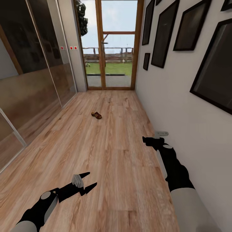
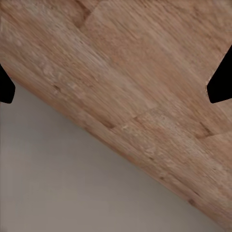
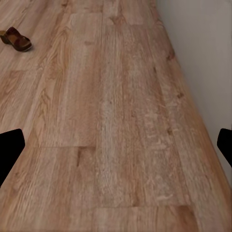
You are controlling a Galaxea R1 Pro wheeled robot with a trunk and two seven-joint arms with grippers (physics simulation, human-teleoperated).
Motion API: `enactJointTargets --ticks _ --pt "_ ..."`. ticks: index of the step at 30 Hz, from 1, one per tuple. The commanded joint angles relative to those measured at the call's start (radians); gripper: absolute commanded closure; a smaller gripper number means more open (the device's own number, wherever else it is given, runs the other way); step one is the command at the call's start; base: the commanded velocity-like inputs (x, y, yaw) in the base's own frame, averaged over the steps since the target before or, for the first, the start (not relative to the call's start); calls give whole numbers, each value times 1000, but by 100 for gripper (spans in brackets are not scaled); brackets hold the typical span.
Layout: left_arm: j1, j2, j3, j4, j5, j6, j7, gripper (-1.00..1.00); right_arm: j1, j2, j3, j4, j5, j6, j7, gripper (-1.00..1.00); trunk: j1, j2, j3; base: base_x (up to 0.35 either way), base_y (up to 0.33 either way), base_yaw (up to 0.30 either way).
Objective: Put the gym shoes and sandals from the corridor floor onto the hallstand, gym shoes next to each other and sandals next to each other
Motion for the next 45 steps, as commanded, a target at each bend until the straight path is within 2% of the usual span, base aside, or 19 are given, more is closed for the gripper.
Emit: enactJointTargets --ticks 1,45 --pt "-1 0 1 1 1 -5 -3 -100 0 1 -1 -1 7 5 1 -100 0 0 -1 349 0 0" --pt "-1 0 1 1 2 -5 -3 -100 0 1 2 0 8 5 -2 -100 0 0 -1 349 0 0"
